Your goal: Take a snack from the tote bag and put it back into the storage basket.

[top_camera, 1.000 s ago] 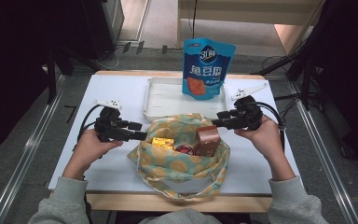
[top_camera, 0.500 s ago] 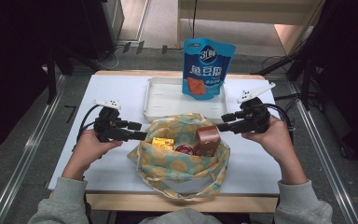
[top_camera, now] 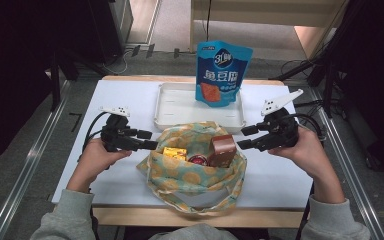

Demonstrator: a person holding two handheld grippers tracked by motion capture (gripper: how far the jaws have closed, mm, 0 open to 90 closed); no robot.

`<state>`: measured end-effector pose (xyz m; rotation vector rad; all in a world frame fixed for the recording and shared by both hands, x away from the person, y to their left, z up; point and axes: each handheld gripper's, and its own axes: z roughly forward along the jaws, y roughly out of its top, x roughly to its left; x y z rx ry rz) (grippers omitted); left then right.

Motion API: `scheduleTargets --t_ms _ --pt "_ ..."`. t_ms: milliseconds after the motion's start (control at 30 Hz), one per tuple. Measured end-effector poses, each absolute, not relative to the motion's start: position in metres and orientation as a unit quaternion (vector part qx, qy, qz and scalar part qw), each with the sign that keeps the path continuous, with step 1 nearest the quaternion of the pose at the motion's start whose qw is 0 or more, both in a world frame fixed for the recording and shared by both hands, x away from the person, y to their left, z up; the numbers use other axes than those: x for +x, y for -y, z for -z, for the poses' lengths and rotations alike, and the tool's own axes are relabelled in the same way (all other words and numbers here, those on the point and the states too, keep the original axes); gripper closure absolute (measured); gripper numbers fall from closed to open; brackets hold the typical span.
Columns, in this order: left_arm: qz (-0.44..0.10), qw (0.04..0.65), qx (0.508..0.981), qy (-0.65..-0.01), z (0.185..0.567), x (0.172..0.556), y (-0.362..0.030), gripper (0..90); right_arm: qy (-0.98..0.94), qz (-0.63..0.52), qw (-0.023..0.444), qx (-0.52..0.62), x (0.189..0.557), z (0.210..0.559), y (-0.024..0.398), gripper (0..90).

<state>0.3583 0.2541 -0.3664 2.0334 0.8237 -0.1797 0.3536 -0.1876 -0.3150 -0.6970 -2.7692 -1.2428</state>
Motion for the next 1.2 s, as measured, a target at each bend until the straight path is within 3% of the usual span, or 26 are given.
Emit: scheduleTargets --t_ms 733,1200 --pt "0.073 0.451 0.828 -0.326 0.367 0.361 -0.251 37.2 0.903 0.391 0.018 -0.176 0.339 0.312 0.166 29.4" --pt "0.073 0.450 0.827 -0.330 0.368 0.360 -0.252 37.2 0.916 0.370 0.014 -0.154 0.345 0.320 0.135 23.6"
